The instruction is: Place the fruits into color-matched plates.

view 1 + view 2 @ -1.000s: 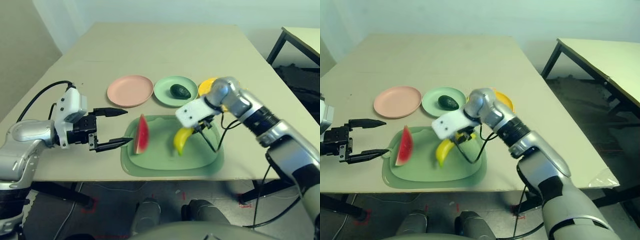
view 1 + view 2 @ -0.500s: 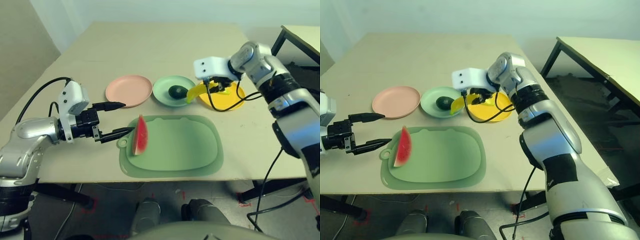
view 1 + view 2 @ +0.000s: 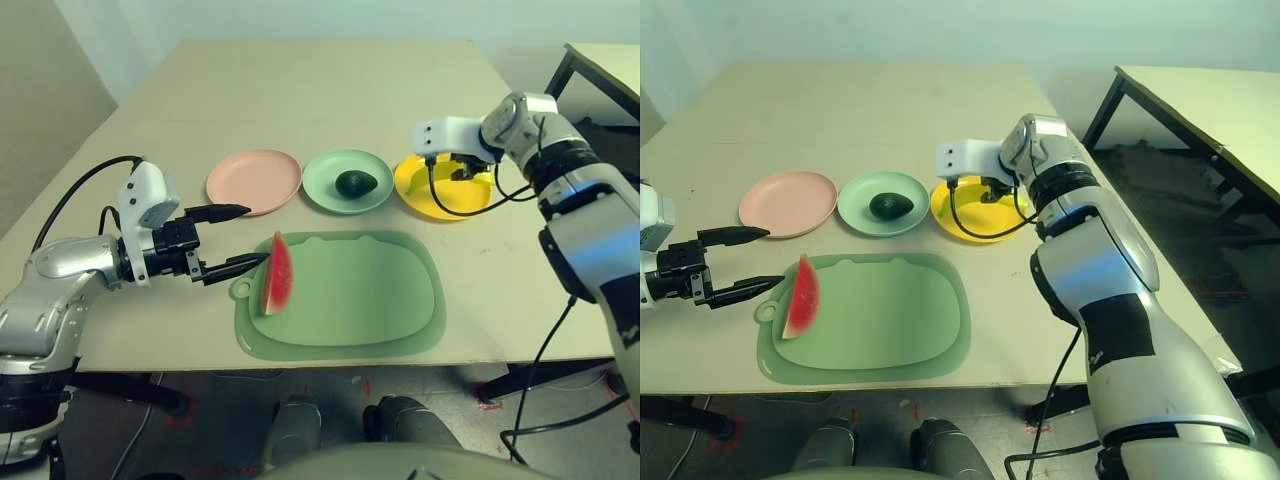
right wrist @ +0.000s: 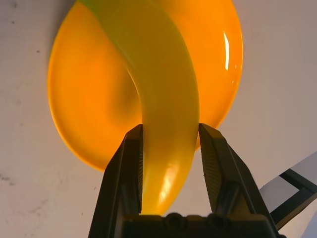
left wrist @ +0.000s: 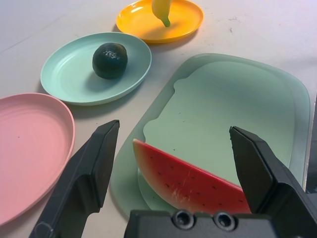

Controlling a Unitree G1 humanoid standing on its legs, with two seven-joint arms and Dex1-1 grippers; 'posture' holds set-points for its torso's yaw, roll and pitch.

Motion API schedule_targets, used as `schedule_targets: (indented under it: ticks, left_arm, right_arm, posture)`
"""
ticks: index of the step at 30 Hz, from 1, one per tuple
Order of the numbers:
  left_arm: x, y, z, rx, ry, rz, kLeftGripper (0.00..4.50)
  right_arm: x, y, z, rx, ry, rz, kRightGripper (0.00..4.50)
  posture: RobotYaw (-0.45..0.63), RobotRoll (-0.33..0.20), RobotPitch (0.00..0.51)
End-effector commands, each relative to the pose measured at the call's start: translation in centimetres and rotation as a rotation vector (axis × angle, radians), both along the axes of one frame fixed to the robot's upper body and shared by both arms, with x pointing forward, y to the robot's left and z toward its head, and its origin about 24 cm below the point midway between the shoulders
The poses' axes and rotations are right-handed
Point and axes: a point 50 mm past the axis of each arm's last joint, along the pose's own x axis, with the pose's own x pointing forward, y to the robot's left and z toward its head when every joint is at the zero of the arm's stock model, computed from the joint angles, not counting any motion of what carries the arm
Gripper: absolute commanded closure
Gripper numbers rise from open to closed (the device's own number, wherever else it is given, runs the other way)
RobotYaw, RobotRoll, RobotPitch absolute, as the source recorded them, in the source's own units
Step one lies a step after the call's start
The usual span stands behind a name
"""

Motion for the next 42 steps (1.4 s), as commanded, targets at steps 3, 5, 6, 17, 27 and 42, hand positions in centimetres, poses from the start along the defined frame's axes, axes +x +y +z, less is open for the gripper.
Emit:
schedule_targets:
  ticks: [3,5,6,17,27,42]
  left_arm:
    - [-0.2,0.0,0.0,0.009,0.009,-0.008,0.00]
    - [-0.2,0.0,0.0,0.010,0.008,-0.009,0.00]
    - [-0.2,-0.1,0.0,0.009,0.008,-0.011,0.00]
    - [-0.3,0.0,0.2,0.012,0.006,-0.011,0.00]
    - [-0.3,0.0,0.3,0.013,0.003,-0.011,0.00]
    - [-0.2,0.6,1.0,0.177,-0.066,-0.072,0.00]
  right_arm:
    - [0.1,-0.4,-0.7,-0.054,-0.020,-0.024,2.83]
    - [0.1,-0.3,-0.9,-0.056,-0.018,-0.025,2.83]
    - [0.1,-0.3,-1.1,-0.055,-0.019,-0.027,2.83]
    - [0.1,0.2,-1.8,-0.041,-0.026,-0.028,1.61]
    - [0.1,0.6,-1.6,-0.018,-0.028,-0.012,0.02]
    - [-1.7,1.9,1.0,0.514,0.131,0.149,0.02]
  posture:
    - [0.11,0.000,0.088]
    - [0.11,0.000,0.090]
    - [0.11,0.000,0.090]
    - [0.12,0.000,0.093]
    - [0.12,0.000,0.093]
    - [0.12,0.000,0.096]
